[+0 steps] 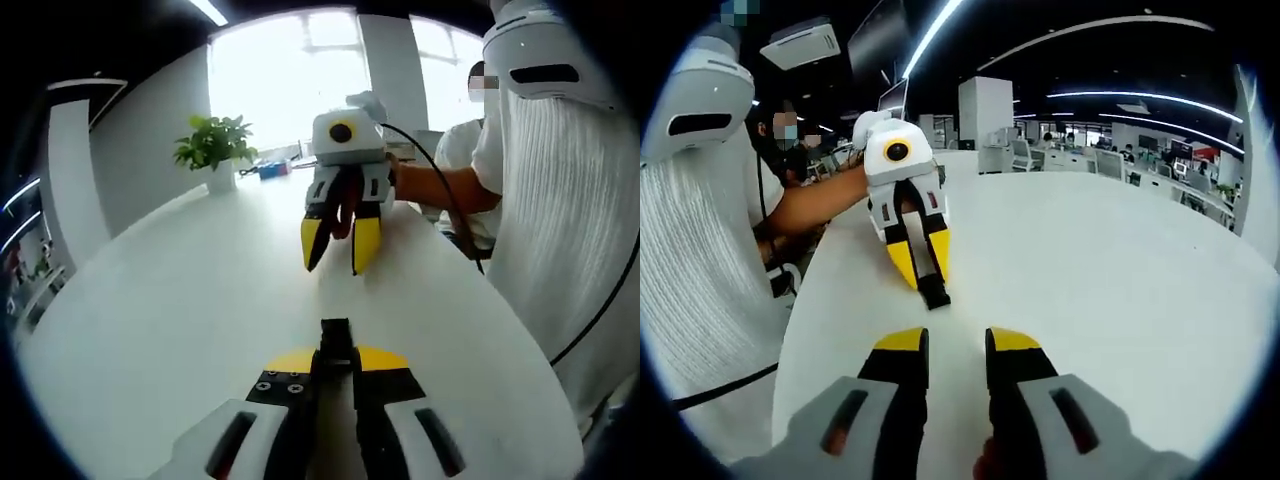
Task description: Snap the two parts of the plastic buckle together until the buckle closes and remains connected.
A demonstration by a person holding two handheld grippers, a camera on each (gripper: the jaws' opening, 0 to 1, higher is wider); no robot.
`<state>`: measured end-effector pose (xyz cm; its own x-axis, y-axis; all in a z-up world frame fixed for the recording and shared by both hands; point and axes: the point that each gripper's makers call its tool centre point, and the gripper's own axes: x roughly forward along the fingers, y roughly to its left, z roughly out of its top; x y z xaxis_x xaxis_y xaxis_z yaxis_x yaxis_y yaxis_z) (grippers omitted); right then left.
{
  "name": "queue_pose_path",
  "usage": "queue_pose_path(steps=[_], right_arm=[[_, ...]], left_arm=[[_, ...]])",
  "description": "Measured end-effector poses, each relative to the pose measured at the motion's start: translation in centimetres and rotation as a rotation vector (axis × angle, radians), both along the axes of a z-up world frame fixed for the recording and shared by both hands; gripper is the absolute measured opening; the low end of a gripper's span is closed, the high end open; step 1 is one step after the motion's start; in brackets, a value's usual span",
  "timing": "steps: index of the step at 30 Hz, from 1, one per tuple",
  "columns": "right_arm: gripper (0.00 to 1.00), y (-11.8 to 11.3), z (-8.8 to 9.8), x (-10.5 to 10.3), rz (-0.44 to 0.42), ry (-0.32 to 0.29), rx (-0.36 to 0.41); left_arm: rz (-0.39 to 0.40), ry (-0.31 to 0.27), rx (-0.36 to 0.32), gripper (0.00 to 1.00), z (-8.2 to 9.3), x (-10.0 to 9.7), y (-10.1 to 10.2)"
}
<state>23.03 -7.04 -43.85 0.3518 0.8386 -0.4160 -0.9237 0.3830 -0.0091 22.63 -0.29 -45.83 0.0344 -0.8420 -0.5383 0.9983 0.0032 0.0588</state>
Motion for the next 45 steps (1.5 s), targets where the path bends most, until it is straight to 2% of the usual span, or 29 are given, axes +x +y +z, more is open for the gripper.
queue_pose_path(steps=[23, 35, 45], right_arm=[[0.22, -3.2, 0.4, 0.0, -0.174, -0.014, 0.055], [0.22, -4.3, 0.4, -0.3, -0.246, -0.018, 0.06], [0.21, -5.3, 0.2, 0.1, -0.294, -0.023, 0.053]], left_arm=[[-0.007, 0.002, 0.047, 0.11, -0.1, 2.2, -0.7], [-0.01, 0.018, 0.047, 0.11, -0.3, 3.9, -0.7], [-0.009, 0.022, 0.051, 0.11, -0.2, 6.1, -0.7]])
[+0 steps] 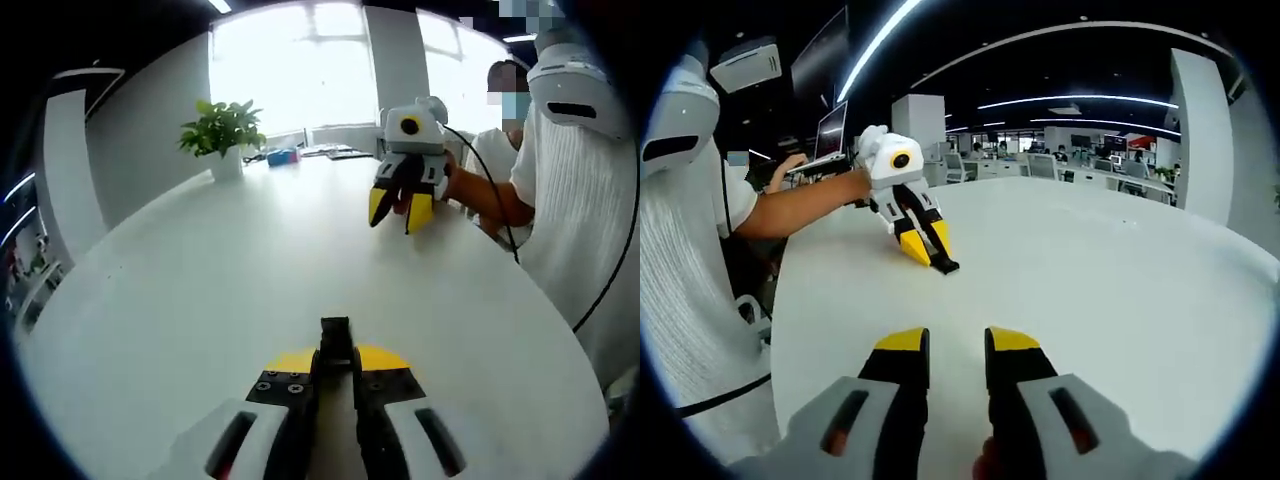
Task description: Snap the two parts of the plastic buckle together until the buckle closes and remains connected.
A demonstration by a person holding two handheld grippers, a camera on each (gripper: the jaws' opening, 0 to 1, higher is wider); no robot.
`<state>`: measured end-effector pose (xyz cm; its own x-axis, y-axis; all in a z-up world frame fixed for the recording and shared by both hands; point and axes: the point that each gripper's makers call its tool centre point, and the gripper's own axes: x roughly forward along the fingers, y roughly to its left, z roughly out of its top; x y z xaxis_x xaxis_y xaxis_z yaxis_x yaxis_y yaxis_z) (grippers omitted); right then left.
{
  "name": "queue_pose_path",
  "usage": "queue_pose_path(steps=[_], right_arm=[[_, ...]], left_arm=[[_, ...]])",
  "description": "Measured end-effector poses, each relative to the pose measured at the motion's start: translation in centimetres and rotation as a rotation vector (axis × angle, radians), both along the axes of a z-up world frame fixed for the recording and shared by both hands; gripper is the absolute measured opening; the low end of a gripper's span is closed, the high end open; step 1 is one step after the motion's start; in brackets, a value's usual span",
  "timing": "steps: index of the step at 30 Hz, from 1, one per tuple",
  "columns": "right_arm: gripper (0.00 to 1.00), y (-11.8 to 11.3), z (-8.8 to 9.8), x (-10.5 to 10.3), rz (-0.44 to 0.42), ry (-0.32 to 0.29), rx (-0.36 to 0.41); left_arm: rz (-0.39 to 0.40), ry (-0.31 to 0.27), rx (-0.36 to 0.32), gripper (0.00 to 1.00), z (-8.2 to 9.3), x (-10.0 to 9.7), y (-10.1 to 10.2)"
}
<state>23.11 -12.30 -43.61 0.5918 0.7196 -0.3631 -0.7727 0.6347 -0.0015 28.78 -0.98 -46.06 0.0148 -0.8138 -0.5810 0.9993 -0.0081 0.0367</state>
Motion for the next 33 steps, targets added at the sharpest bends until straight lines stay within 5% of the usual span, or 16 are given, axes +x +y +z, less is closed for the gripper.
queue_pose_path(steps=[33], right_arm=[[0.22, -0.9, 0.0, 0.4, -0.036, -0.021, 0.028]], left_arm=[[0.028, 0.025, -0.05, 0.11, -0.3, 6.4, -0.3]])
